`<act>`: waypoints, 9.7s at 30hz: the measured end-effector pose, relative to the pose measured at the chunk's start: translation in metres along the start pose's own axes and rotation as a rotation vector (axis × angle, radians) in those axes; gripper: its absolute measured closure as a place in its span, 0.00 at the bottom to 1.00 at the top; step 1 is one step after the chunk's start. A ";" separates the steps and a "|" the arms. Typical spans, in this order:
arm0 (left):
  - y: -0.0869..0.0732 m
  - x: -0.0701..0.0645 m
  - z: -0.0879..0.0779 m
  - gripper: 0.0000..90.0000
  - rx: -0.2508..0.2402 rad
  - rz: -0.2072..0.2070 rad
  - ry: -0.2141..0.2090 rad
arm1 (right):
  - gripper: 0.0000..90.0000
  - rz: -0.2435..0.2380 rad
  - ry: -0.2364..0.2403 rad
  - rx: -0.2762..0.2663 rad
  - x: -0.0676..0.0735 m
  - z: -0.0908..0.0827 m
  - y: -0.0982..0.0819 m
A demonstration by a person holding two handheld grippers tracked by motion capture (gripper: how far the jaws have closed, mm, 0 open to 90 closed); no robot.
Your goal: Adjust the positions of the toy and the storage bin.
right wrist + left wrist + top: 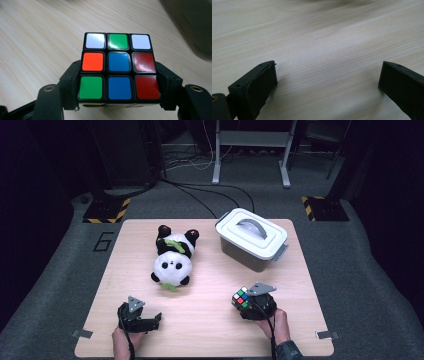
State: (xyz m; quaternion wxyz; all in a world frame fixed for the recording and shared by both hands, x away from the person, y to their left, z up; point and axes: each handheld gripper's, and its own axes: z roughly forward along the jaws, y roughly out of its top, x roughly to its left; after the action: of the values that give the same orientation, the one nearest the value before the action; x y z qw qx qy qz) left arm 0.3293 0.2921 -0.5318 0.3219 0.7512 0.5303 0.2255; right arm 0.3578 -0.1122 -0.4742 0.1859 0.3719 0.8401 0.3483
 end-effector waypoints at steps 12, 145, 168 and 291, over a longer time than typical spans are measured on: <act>0.000 0.000 0.000 0.02 0.001 -0.001 0.001 | 0.37 -0.114 0.102 -0.003 0.045 0.016 0.032; 0.057 -0.114 0.012 0.38 0.004 0.192 -0.225 | 0.04 0.260 -0.214 0.006 -0.077 -0.003 -0.084; 0.045 -0.005 -0.025 0.38 -0.054 0.001 -0.004 | 0.05 0.270 -0.216 0.002 -0.077 -0.002 -0.084; 0.134 -0.014 0.030 0.60 -0.064 0.061 -0.066 | 0.07 0.269 -0.216 0.000 -0.078 -0.003 -0.084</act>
State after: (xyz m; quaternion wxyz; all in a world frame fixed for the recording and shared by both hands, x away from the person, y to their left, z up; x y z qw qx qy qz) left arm 0.4319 0.2412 -0.4557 0.3562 0.7634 0.4886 0.2273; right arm 0.3656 -0.2122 -0.5289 0.2268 0.5162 0.7579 0.3282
